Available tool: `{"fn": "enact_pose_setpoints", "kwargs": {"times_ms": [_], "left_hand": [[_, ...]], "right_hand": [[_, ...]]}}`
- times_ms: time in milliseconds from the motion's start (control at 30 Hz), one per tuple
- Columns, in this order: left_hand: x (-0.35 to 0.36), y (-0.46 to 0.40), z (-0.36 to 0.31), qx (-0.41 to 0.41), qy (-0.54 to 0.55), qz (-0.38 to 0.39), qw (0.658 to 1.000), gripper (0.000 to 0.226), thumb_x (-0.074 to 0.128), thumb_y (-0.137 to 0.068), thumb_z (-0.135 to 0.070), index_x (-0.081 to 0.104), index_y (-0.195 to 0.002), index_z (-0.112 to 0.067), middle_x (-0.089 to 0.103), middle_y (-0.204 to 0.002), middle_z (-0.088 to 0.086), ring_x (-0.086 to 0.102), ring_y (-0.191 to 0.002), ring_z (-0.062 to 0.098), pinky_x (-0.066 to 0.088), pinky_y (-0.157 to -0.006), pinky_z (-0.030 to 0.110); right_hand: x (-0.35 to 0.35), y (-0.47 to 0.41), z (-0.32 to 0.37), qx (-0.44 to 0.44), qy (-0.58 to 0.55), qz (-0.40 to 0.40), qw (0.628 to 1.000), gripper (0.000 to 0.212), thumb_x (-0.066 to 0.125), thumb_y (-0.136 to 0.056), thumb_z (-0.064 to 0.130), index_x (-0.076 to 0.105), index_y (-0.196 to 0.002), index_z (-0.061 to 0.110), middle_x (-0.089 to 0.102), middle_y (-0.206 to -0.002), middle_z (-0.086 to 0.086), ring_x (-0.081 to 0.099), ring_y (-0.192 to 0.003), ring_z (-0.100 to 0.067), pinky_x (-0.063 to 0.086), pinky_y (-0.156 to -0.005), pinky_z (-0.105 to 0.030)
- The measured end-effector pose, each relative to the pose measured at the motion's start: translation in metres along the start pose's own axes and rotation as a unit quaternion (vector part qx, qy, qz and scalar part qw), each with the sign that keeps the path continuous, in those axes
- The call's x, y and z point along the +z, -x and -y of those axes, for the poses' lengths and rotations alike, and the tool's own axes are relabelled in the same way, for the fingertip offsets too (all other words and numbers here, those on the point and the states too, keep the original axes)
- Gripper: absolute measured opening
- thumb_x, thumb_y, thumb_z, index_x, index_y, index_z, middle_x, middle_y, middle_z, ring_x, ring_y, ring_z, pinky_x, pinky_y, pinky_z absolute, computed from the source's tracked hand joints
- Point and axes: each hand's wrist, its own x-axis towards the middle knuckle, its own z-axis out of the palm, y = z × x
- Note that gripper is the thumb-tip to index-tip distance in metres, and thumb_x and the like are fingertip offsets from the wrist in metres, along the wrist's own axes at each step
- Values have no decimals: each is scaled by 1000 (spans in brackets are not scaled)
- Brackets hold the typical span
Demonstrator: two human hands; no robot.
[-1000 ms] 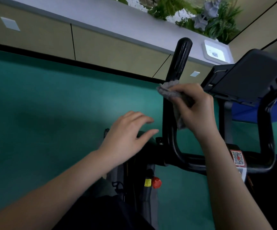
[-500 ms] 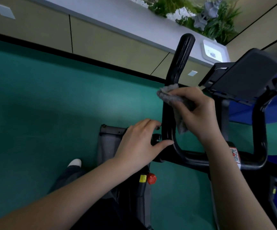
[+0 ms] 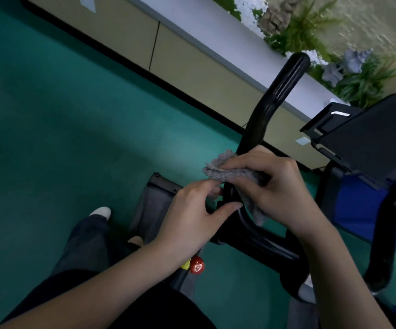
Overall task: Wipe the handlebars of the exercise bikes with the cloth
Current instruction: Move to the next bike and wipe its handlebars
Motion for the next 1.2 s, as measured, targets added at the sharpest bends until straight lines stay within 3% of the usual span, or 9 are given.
{"fn": "enact_pose_setpoints", "kwargs": {"times_ms": [133, 333, 433, 533, 633, 733, 900, 1033, 1200], "left_hand": [[4, 4, -2, -5, 33, -16, 999, 47, 72, -74, -42, 65, -115, -20, 67, -93, -10, 58, -89, -2, 46, -80, 15], [8, 6, -1, -5, 48, -32, 998, 47, 72, -75, -40, 65, -117, -20, 67, -95, -13, 60, -89, -1, 47, -81, 16], [9, 6, 0, -7, 55, -36, 998, 48, 72, -75, -41, 64, -118, -22, 66, -94, -15, 59, -89, -1, 47, -83, 19], [8, 3, 2, -21, 76, -27, 997, 44, 69, -76, -46, 65, -114, -25, 66, -93, -18, 59, -89, -4, 47, -81, 18], [6, -9, 1, -31, 92, -34, 995, 46, 67, -76, -50, 64, -114, -25, 66, -97, -18, 60, -88, -4, 45, -78, 10], [4, -24, -1, -35, 100, -22, 994, 44, 70, -76, -47, 65, -113, -25, 66, -97, -18, 59, -86, -6, 40, -73, 3], [2, -42, -3, -38, 110, 6, 993, 38, 71, -76, -46, 67, -107, -27, 67, -94, -17, 59, -86, -8, 43, -73, 6], [2, -53, -3, -48, 117, 28, 992, 33, 71, -75, -46, 66, -104, -31, 66, -94, -19, 58, -88, -8, 43, -75, 6], [-4, -72, -8, -49, 118, 56, 990, 32, 69, -77, -43, 63, -108, -34, 65, -96, -20, 56, -90, -10, 44, -78, 8]], "right_hand": [[-4, -9, -1, 16, 44, 23, 999, 21, 75, -79, 10, 74, -99, 14, 66, -88, 2, 61, -86, -11, 43, -78, -12], [-10, -31, -6, 33, 103, 28, 994, 17, 75, -79, 20, 75, -96, 20, 68, -91, 0, 62, -83, -10, 43, -74, -11], [-17, -48, -10, 34, 154, 11, 988, 12, 73, -82, 21, 74, -94, 19, 66, -83, 4, 57, -78, -6, 36, -67, 2], [-25, -62, -14, 50, 178, -33, 982, 12, 70, -83, 17, 74, -94, 15, 63, -79, 4, 56, -75, -7, 31, -64, 6], [-27, -67, -10, 58, 159, -30, 985, 10, 71, -82, 19, 74, -91, 16, 66, -76, 3, 57, -67, -3, 33, -61, 5], [-16, -70, 0, 52, 152, 61, 985, 11, 71, -81, 27, 74, -87, 18, 68, -74, 4, 60, -67, 2, 39, -58, -2], [-8, -79, -4, 42, 226, 118, 966, 12, 67, -85, 22, 72, -90, 12, 66, -81, -4, 57, -76, -14, 39, -63, -20], [-12, -89, -16, 37, 278, 65, 958, 7, 64, -85, 9, 70, -88, 6, 65, -81, -10, 53, -82, -22, 38, -67, -27], [-12, -90, -20, 37, 269, -101, 957, 8, 63, -85, 0, 70, -84, -2, 66, -77, -15, 54, -80, -32, 34, -67, -24]]}}
